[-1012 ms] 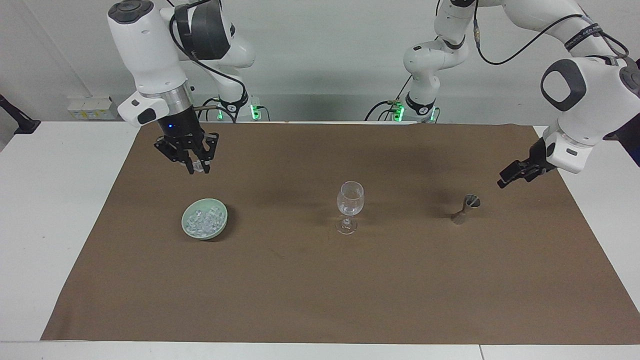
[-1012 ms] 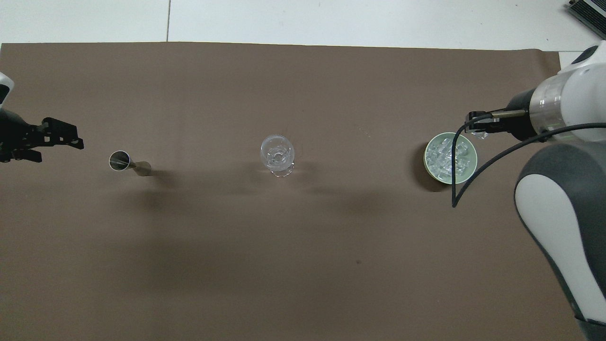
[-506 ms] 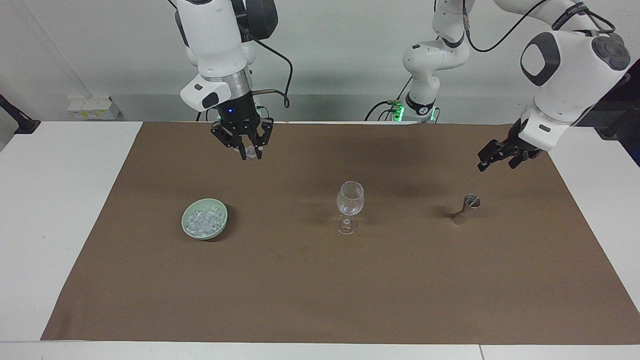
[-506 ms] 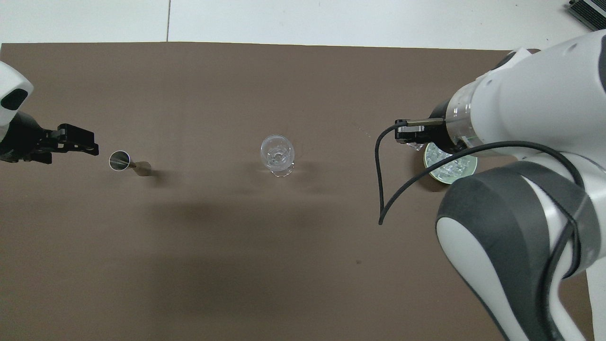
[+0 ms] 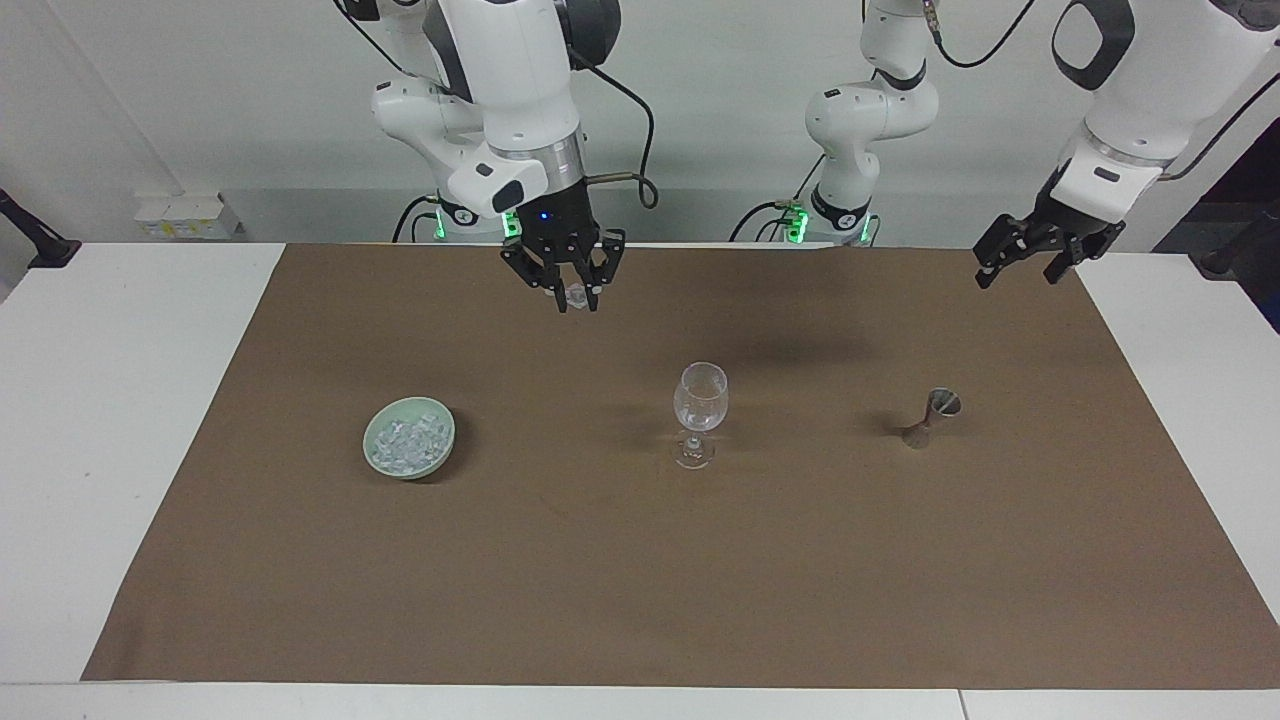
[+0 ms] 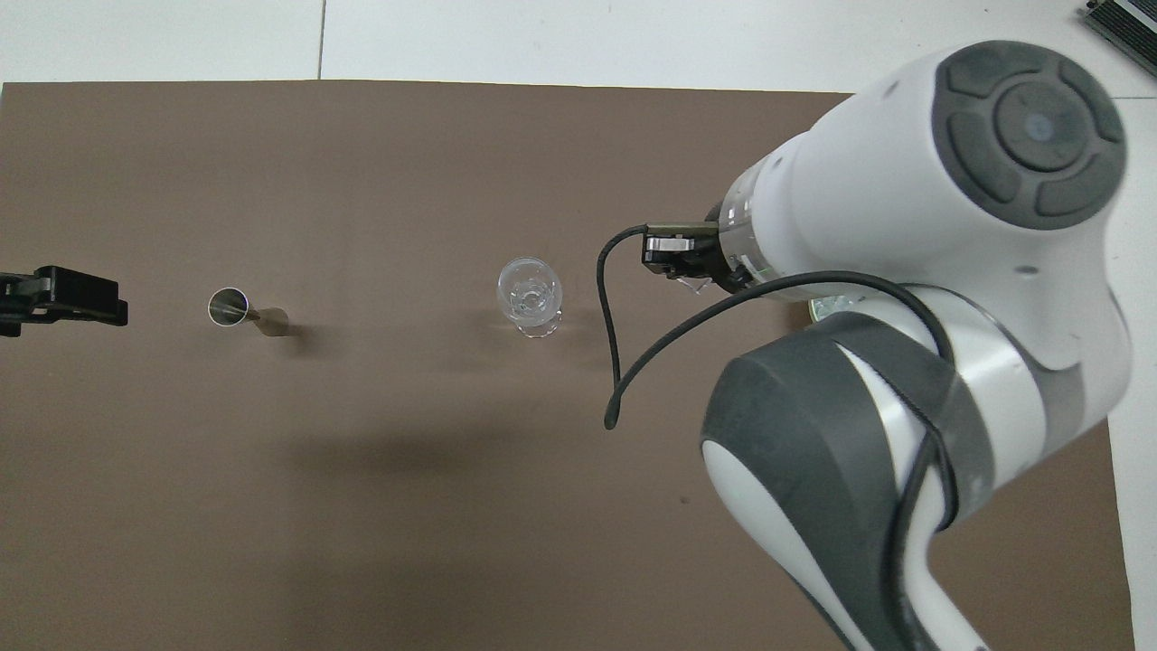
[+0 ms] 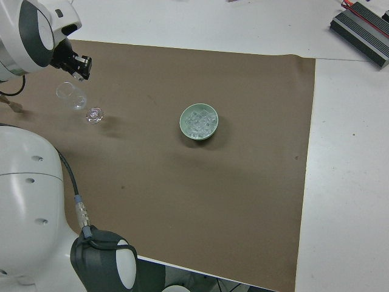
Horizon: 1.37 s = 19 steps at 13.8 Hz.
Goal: Pour wine and add ice with both arms
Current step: 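Carry the ice cup over the wine glass with the right gripper, then tilt the ice cup over the wine glass with the right gripper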
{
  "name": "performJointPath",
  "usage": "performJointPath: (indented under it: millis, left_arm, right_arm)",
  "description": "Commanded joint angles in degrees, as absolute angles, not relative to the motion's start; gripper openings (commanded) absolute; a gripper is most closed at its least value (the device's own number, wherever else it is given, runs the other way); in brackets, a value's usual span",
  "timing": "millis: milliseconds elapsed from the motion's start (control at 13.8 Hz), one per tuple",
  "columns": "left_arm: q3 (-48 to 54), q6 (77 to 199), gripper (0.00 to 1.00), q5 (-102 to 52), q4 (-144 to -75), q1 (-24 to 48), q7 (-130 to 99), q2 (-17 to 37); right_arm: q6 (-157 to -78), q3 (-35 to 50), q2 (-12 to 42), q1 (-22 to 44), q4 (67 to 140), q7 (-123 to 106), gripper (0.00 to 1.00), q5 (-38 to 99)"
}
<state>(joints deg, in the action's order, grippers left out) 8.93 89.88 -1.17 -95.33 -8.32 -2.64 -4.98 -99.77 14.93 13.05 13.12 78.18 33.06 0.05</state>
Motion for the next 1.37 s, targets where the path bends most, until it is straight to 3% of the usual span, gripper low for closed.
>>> performJointPath:
  millis: [0, 651, 1301]
  left_arm:
    - [8.96, 85.53, 1.00, 0.96, -93.78, -6.95, -2.02, -5.53]
    - [9.14, 86.22, 1.00, -2.11, -93.60, -7.03, -1.76, -5.71]
    - [8.00, 85.69, 1.00, -3.78, -93.52, -8.00, -2.55, -5.71]
  right_arm:
    - [-98.17, 14.94, 20.02, 16.43, 69.45, 38.66, 0.00, -1.67]
    - [-105.02, 14.59, 29.52, 21.09, 63.55, 45.61, 0.00, -1.76]
    - [-109.69, 14.85, 31.20, 23.20, 65.65, 48.95, 0.00, -2.98]
